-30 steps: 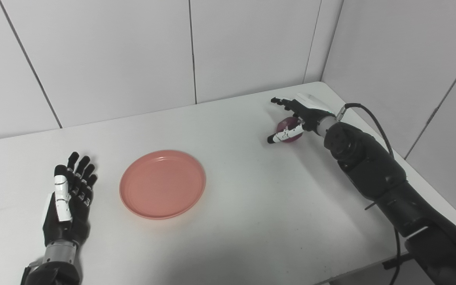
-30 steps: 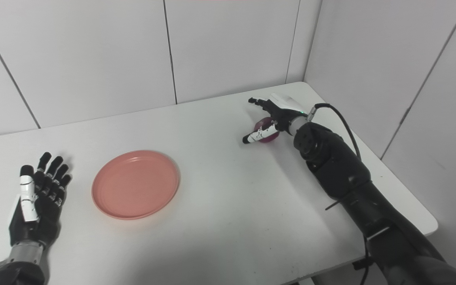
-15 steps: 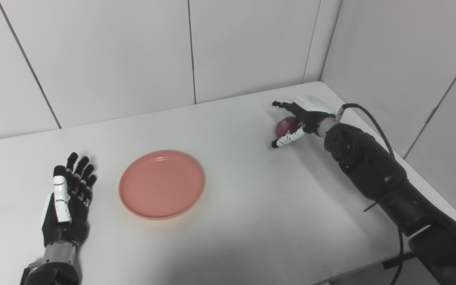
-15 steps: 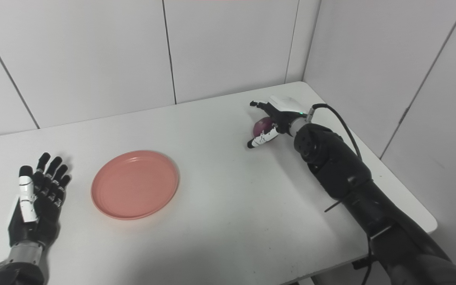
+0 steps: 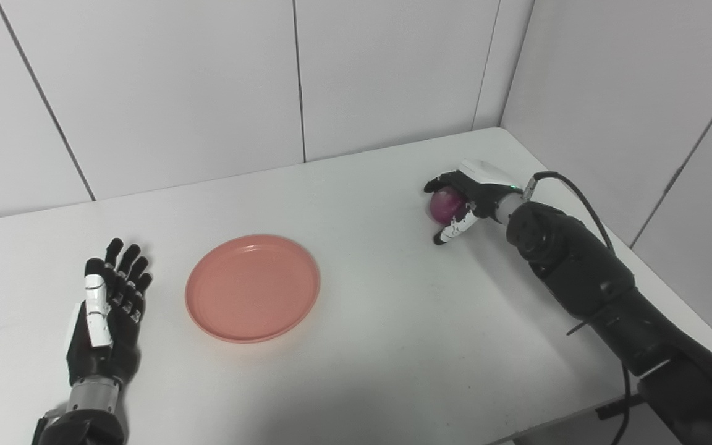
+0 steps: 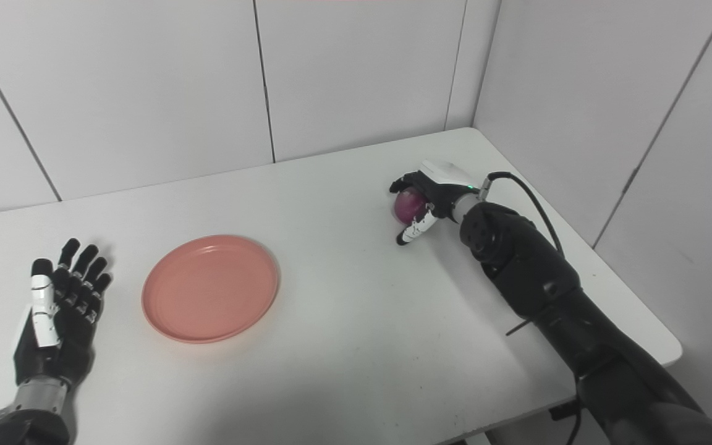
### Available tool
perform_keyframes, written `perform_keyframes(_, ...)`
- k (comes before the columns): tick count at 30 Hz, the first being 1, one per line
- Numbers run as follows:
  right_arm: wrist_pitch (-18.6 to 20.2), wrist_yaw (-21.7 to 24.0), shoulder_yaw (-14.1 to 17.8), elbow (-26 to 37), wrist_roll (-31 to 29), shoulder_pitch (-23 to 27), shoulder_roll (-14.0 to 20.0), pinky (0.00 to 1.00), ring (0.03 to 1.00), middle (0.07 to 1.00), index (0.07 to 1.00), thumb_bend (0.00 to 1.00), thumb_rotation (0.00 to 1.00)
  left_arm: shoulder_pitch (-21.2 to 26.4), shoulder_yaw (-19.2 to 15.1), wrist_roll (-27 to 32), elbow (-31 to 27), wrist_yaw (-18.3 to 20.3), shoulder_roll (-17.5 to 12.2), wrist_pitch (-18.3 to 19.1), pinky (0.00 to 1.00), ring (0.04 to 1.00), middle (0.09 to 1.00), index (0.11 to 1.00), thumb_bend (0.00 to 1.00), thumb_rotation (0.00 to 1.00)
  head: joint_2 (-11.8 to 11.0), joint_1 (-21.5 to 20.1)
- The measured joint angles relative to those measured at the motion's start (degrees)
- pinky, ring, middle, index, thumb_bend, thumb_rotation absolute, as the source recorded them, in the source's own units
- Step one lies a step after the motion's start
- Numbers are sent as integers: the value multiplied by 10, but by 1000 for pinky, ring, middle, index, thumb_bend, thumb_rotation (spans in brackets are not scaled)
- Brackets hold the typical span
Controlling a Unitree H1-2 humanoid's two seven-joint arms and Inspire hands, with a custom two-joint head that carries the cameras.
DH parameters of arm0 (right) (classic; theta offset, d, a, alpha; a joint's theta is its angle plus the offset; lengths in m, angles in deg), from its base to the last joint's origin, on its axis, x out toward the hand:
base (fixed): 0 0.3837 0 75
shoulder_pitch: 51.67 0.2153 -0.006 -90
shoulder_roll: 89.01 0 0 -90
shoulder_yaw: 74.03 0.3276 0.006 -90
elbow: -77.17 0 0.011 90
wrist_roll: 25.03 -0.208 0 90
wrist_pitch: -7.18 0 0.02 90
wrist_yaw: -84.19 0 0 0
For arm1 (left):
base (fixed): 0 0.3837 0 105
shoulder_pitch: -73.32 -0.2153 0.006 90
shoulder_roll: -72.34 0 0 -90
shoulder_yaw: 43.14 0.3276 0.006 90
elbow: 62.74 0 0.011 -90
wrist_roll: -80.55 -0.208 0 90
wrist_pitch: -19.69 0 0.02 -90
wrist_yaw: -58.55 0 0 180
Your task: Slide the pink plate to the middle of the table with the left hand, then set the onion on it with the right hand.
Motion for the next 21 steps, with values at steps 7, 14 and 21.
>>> perform_keyframes(7,-22,-21,0,-12,-4,-1,0,540,578,627,652,727,2,-3,0,0,-4,0,0,0,995,982,974,973,628,1000,3,0)
perform_keyframes(14,-35,-65,3,-17,1,-6,-9,393,403,466,538,515,0,-3,2,0,-4,0,0,0,999,984,975,975,626,1000,6,3)
perform_keyframes(21,-51,-94,2,-21,7,-9,-16,418,423,496,506,518,0,-3,3,0,-4,0,0,0,1000,985,976,975,628,1000,6,5)
